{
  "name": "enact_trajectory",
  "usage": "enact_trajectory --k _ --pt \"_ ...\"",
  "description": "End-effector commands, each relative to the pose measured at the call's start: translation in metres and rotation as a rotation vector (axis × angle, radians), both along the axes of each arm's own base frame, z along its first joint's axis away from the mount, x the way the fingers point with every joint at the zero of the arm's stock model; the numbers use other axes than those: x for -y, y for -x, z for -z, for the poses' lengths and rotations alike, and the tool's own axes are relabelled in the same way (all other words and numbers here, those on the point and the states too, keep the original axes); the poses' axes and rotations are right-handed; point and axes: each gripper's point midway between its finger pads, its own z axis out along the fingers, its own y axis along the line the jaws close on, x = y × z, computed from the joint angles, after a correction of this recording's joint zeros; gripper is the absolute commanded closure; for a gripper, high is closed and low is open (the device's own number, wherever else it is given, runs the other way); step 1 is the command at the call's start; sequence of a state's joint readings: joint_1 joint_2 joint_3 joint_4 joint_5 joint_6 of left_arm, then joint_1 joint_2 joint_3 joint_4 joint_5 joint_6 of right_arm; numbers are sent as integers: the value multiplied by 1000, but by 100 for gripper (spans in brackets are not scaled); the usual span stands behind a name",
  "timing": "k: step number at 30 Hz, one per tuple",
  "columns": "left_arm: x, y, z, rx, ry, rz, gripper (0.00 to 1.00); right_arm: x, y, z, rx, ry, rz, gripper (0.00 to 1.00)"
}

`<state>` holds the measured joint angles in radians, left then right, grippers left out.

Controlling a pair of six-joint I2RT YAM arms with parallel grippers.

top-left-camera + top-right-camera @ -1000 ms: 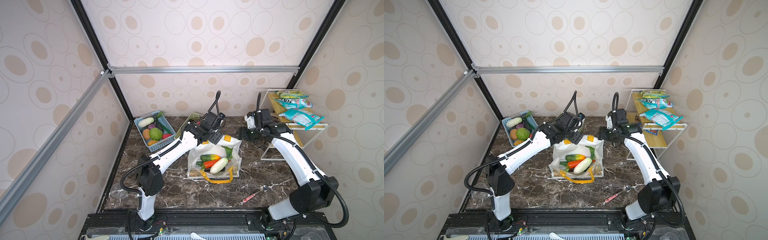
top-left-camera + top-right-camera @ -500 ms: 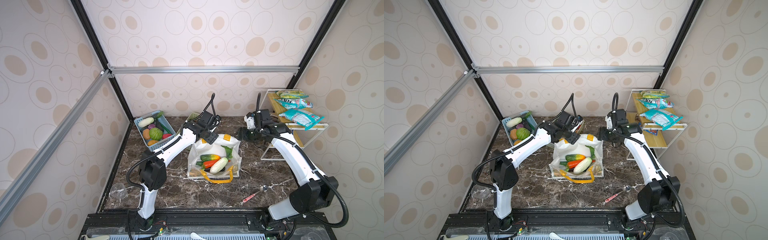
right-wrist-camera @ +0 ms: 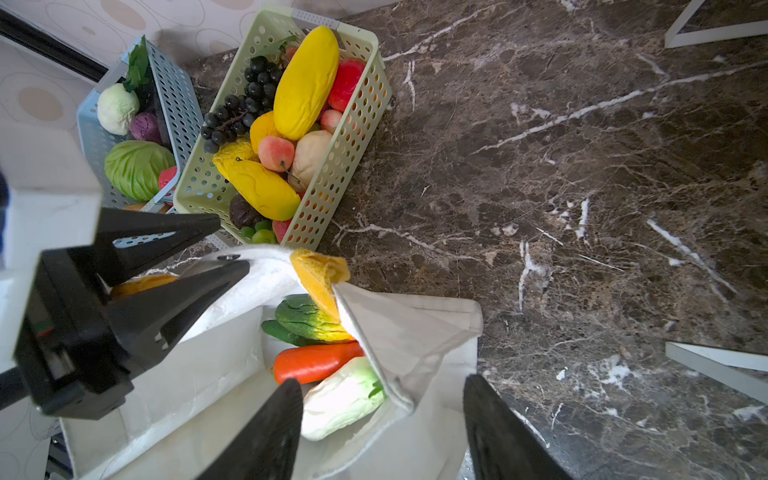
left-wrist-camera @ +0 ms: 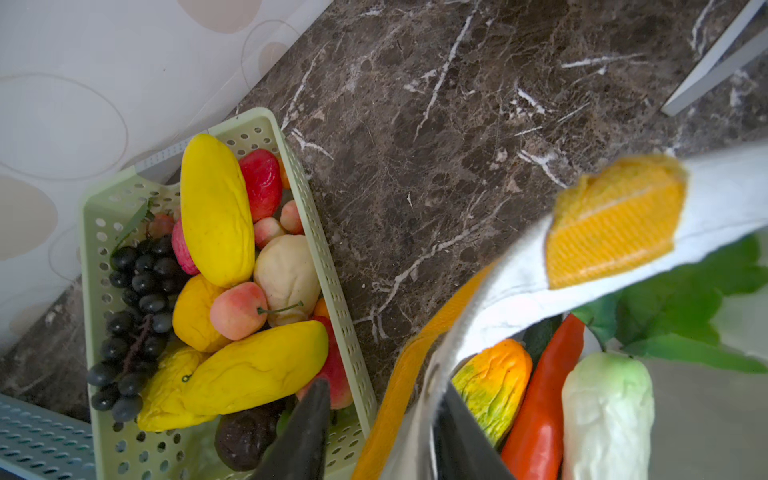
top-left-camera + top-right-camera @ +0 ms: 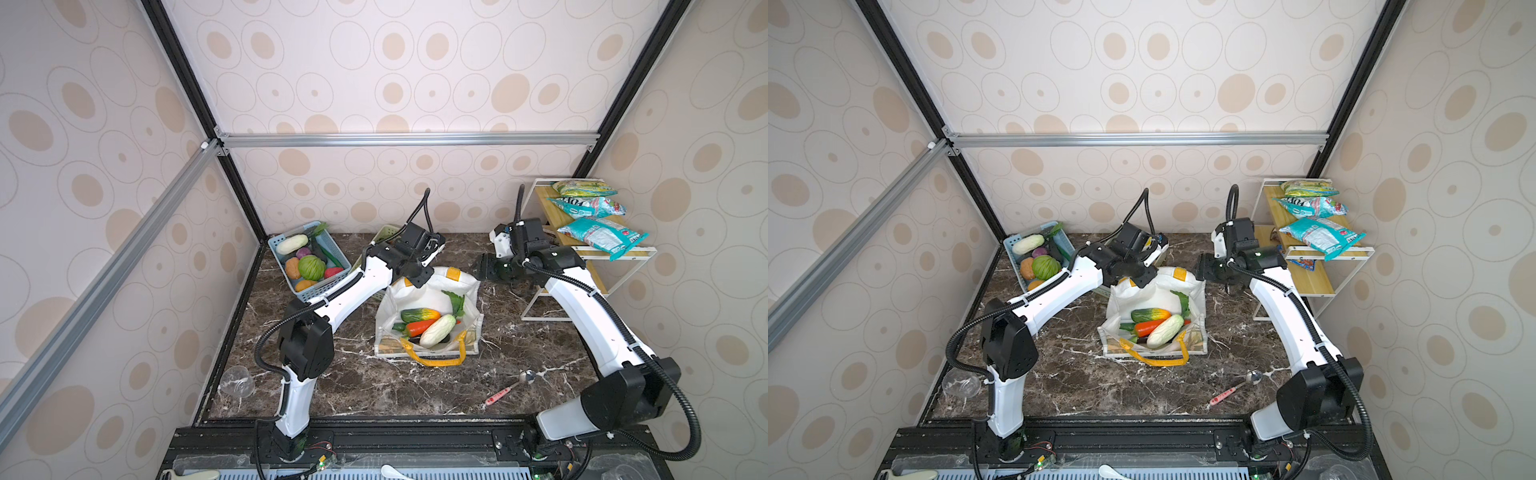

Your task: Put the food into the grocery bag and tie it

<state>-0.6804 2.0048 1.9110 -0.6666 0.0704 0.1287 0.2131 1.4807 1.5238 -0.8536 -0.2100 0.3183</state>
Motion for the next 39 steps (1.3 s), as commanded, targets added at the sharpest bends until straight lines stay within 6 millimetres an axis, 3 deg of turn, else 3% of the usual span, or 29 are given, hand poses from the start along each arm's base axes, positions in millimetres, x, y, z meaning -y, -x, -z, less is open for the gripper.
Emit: enact_trajectory --k 1,7,15,23,32,39 --pt "0 2 -3 -14 23 25 71 -1 9 -2 -13 -10 -2 36" --pt "5 14 -10 -51 95 39 91 -7 12 -6 -12 -9 -19 36" --pt "10 36 -29 -96 233 45 100 -9 18 -8 -18 -4 -36 36" --pt "9 50 -44 -137 345 7 100 -18 38 -9 -41 7 -94 37" --pt "1 45 -40 -136 318 -56 100 -1 67 -21 -4 35 -54 37" --pt "1 44 -42 -134 328 -65 100 -21 91 -7 -33 18 -120 50"
